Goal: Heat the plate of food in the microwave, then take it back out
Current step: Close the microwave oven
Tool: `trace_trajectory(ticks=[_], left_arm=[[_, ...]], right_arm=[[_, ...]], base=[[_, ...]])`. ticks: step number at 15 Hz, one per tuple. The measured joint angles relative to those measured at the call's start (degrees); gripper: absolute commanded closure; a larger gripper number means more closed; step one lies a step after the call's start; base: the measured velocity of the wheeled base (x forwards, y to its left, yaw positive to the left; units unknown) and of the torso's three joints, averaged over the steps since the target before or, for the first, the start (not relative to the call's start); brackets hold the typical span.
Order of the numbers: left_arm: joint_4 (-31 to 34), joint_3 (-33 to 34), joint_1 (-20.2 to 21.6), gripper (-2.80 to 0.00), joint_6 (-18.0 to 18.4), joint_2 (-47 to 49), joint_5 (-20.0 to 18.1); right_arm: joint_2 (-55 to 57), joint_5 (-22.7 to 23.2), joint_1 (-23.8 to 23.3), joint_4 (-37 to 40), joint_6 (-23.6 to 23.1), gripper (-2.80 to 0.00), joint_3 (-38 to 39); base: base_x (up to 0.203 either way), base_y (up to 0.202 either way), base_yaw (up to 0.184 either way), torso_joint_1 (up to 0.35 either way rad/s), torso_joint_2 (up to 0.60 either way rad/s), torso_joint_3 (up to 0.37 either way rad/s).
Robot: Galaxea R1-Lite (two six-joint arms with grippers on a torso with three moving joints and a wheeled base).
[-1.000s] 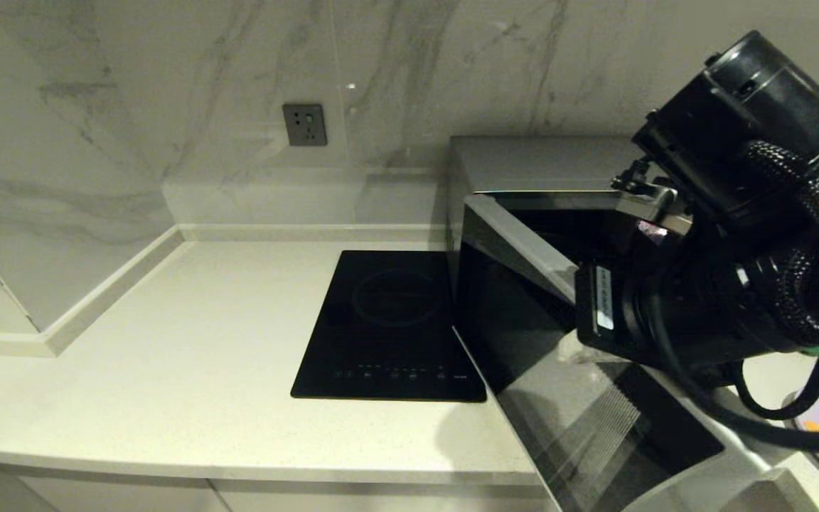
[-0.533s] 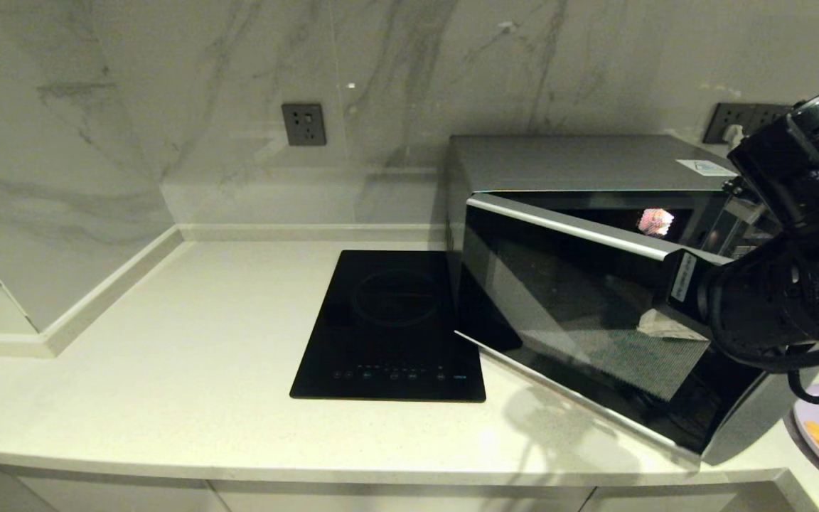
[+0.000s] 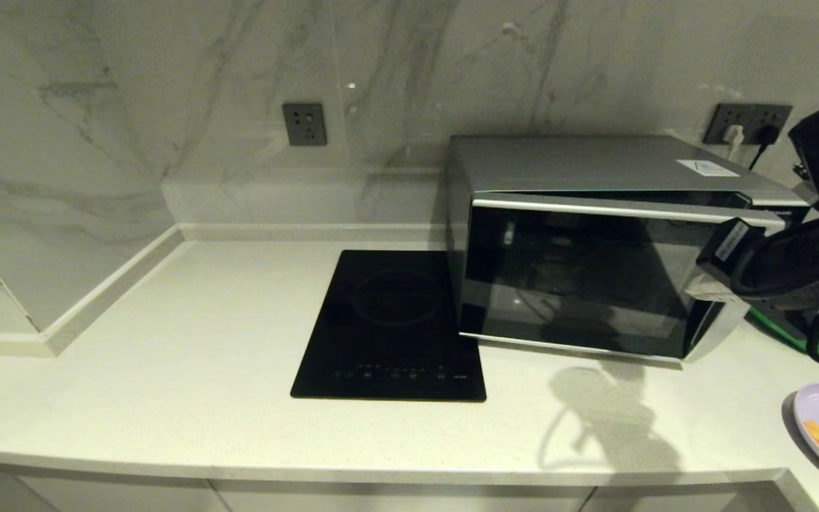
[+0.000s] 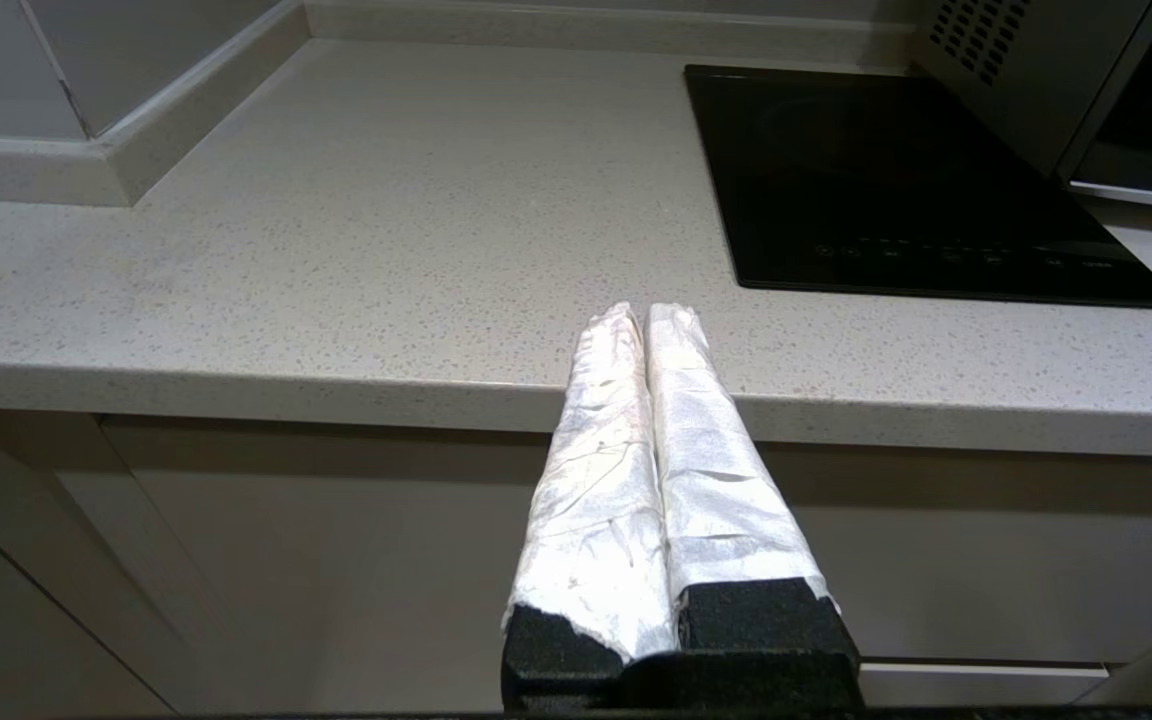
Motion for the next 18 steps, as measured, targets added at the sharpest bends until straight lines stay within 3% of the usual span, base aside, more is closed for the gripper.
trace_trajectory(ticks=[7,18], left_arm=[[0.0,0.0,0.0,0.0,-0.1,0.0,0.0],[0.0,0.0,0.0,0.0,-0.1,0.0,0.0]], right_arm=[[8.4,5.8,-19.2,-4.8,-1.7,0.0,-6.3],[11.8,8.2,-23.1,-10.7,-1.8,0.0,-7.3]], base=[[0.0,0.0,0.0,0.0,0.0,0.0],[0.0,0.0,0.0,0.0,0.0,0.0]])
